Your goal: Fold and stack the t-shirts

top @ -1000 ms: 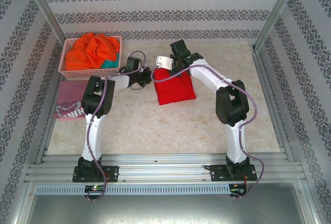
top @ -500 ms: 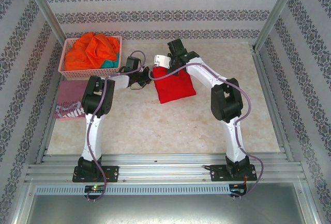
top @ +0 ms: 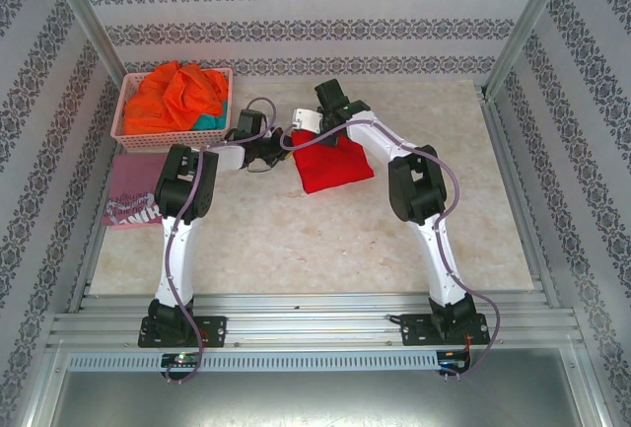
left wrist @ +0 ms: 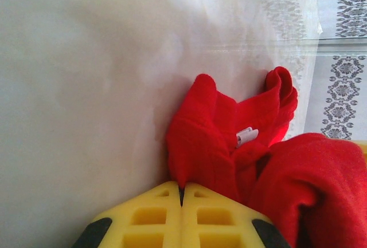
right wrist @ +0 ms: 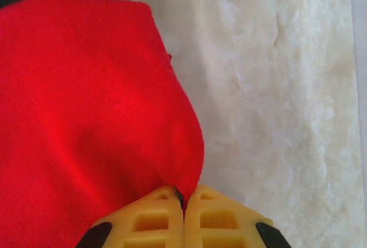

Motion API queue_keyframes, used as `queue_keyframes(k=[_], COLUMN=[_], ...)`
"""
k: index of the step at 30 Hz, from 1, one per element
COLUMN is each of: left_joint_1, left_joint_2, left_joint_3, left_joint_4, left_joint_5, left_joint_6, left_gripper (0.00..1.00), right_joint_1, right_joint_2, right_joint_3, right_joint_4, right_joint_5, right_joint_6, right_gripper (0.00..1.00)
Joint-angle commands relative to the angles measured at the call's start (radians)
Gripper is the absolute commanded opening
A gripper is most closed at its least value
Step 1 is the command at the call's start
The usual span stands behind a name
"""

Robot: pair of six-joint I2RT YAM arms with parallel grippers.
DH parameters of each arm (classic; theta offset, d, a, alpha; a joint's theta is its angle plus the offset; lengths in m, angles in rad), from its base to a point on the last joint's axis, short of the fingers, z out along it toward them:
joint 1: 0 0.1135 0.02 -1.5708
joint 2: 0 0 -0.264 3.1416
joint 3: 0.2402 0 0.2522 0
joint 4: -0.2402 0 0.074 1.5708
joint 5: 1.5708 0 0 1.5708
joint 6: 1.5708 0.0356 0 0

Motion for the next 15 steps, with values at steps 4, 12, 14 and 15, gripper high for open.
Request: queue_keyframes(k=[4, 12, 14, 15], left_joint_1=[0.028, 0.035, 0.041, 0.044], left_joint_2=[0.037, -0.01, -0.047, -0.068], left_joint_3=[-0.06, -0.114, -0.156, -0.183], left_joint_4=[-0.032, 0.012, 0.053, 0.08], left_joint_5=[-0.058, -0.075, -0.083, -0.087], left_joint_6=[-0.007, -0.023, -0.035, -0.047], left_gripper=[0.0, 0.02, 0.05, 0.09], right_joint_1=[-0.013, -0.013, -0.011, -0.008], right_joint_2=[0.029, 0.085, 0.086, 0.08], right_joint_3=[0.049, 0.114, 0.115, 0.116], right_joint_4=[0.021, -0.064, -0.075, -0.085], right_joint_5=[0.082, 0.099, 0.11, 0.112], right_joint_6=[0.066, 0.082, 0.085, 0.087], right_gripper=[0.0, 0.03, 0.07, 0.14])
